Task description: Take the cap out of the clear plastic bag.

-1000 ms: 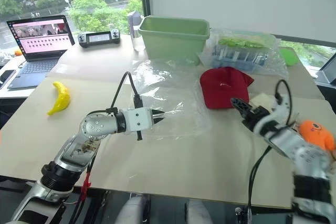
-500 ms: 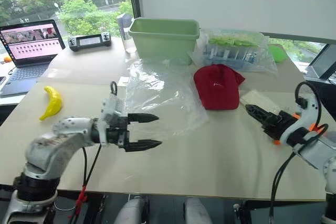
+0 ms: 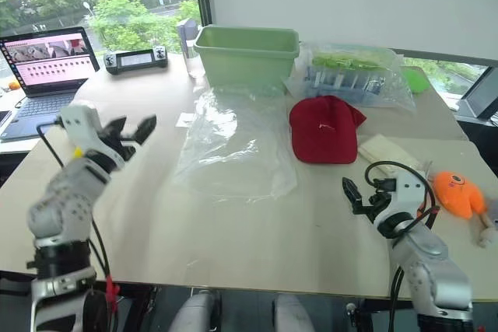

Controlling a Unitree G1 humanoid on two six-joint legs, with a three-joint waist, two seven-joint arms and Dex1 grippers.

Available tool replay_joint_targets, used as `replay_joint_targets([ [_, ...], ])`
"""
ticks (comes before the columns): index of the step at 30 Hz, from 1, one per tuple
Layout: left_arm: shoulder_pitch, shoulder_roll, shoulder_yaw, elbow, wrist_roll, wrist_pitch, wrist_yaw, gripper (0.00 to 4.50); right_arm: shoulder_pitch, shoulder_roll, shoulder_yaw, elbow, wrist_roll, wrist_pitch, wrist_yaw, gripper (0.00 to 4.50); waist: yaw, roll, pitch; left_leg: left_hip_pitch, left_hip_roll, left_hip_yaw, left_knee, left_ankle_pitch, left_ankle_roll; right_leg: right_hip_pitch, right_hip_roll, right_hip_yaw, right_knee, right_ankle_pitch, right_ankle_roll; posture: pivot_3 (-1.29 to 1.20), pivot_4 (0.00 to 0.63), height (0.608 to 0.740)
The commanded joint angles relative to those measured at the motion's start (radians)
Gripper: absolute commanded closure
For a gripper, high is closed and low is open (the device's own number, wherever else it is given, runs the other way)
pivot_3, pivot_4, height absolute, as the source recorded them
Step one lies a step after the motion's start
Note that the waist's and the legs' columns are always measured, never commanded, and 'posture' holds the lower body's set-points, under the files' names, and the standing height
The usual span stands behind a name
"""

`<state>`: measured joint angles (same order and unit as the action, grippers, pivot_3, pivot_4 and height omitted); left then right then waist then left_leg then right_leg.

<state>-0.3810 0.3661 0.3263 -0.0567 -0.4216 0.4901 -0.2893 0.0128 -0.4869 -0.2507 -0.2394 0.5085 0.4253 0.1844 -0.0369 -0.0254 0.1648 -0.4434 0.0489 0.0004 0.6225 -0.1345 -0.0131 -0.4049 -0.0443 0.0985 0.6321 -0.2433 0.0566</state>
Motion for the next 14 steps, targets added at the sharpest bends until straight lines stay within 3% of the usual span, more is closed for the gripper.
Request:
replay_joint_targets([
  [1,0.061,-0.027,-0.046,-0.015,0.065,-0.149,-0.019,0.04,0.002,0.032,0.011,-0.009,-0.138,-0.094,-0.065,0.00,0.008,0.000,0.000,0.000,0.000,0.000,0.000,0.000,0.000,0.000,0.000,0.000,0.000,-0.001,-0.002,0.00,0.150,0.737],
  [6,0.173,-0.091,-0.107,0.121,0.195,-0.378,0.017,0.04,0.046,0.085,0.029,-0.021,-0.292,-0.156,-0.151,0.00,0.019,0.001,-0.001,0.000,0.000,0.001,0.000,-0.003,-0.004,0.000,-0.001,0.000,0.000,-0.003,-0.006,0.00,0.150,0.737],
  [14,0.180,-0.126,-0.106,0.272,0.219,-0.468,0.034,0.04,0.052,0.155,0.026,0.037,-0.364,-0.214,-0.173,0.00,0.019,0.002,-0.003,0.002,0.000,0.001,0.000,-0.004,-0.007,0.001,-0.001,0.000,0.000,-0.002,-0.006,0.00,0.150,0.737],
])
